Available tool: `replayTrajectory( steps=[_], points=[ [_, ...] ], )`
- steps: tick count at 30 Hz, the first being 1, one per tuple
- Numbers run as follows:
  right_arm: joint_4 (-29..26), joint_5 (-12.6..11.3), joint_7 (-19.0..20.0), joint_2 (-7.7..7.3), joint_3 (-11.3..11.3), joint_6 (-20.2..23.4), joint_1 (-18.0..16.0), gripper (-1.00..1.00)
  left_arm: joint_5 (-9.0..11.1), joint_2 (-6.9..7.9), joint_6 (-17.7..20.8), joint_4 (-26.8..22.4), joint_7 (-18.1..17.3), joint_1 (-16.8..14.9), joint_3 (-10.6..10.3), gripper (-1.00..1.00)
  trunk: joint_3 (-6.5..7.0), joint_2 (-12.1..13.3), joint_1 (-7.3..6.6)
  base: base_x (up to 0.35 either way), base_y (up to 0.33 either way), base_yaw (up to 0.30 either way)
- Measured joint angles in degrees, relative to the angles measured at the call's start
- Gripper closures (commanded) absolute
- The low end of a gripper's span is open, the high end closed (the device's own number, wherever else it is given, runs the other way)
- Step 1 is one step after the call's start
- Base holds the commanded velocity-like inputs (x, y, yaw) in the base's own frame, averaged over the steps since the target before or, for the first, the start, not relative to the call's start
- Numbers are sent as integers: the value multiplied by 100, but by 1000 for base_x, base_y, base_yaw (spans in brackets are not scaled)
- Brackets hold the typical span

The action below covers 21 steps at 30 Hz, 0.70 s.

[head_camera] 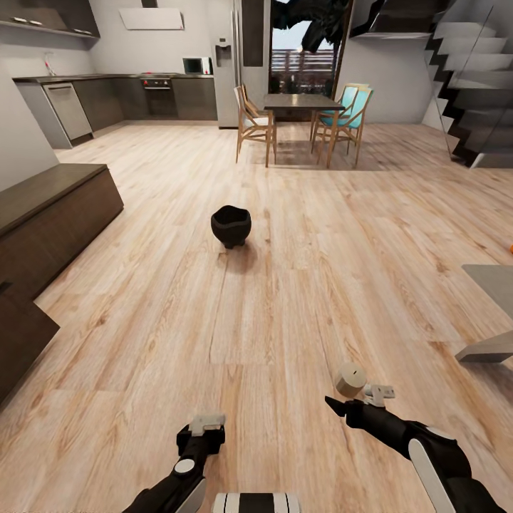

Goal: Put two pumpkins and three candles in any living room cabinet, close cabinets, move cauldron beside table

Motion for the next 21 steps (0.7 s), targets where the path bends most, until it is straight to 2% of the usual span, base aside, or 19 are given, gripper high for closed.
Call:
replayTrajectory(
  steps=[6, 11, 21],
  points=[
    [0, 4, 0, 0, 0, 0, 2, -100, 0, 8, -1, -3, 0, 0, -5, -100, 0, 0, 0, 0, 0, 0],
    [0, 9, 0, 0, 0, 0, 2, -100, 1, 10, -3, -7, -4, 0, -6, -100, -110, -6, 13, 0, 0, 0],
    [0, 29, 0, 1, 0, 0, 3, -100, 22, 11, -9, -12, 30, 0, 1, -100, -111, -7, 13, 0, 0, 0]
  ],
)
